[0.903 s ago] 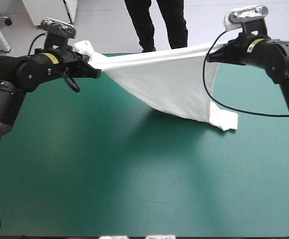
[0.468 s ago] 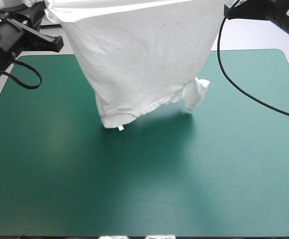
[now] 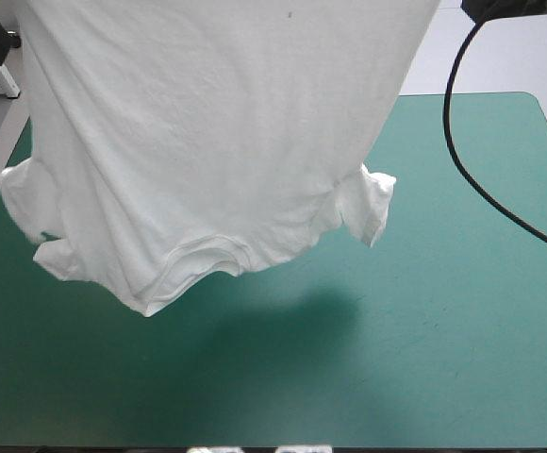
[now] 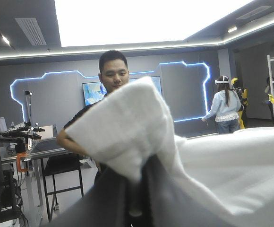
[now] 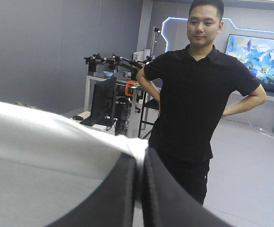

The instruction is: Fold the cloth

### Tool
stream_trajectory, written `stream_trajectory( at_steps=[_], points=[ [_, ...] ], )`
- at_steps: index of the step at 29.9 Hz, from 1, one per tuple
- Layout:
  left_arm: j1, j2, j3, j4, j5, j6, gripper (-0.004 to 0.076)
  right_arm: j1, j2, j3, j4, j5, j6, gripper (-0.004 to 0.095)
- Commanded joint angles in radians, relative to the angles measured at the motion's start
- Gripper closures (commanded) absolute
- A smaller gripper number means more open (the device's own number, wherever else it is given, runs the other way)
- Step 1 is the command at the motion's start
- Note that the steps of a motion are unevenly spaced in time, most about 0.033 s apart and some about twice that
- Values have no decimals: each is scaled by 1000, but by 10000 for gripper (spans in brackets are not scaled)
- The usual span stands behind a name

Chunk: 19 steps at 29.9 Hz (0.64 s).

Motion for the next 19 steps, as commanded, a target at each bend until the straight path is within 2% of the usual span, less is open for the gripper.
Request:
stream_trajectory(
  at_steps=[1,7,10,13,16,19],
  points=[
    [3,6,-21,13,-77,-8,733,-6,-15,-16,-27,-78,-8,924],
    [3,84,-11,28,-88,-8,733,-6,35,50,-111,-103,36,925],
    [3,164,-11,44,-145,7,733,-6,92,62,-185,-167,67,925],
    [3,246,-11,86,-252,7,733,-6,159,62,-245,-274,74,925],
    [3,321,-11,123,-403,7,733,-8,223,62,-281,-399,74,925],
    [3,383,-20,110,-541,6,733,-8,264,62,-284,-511,74,925]
  ],
)
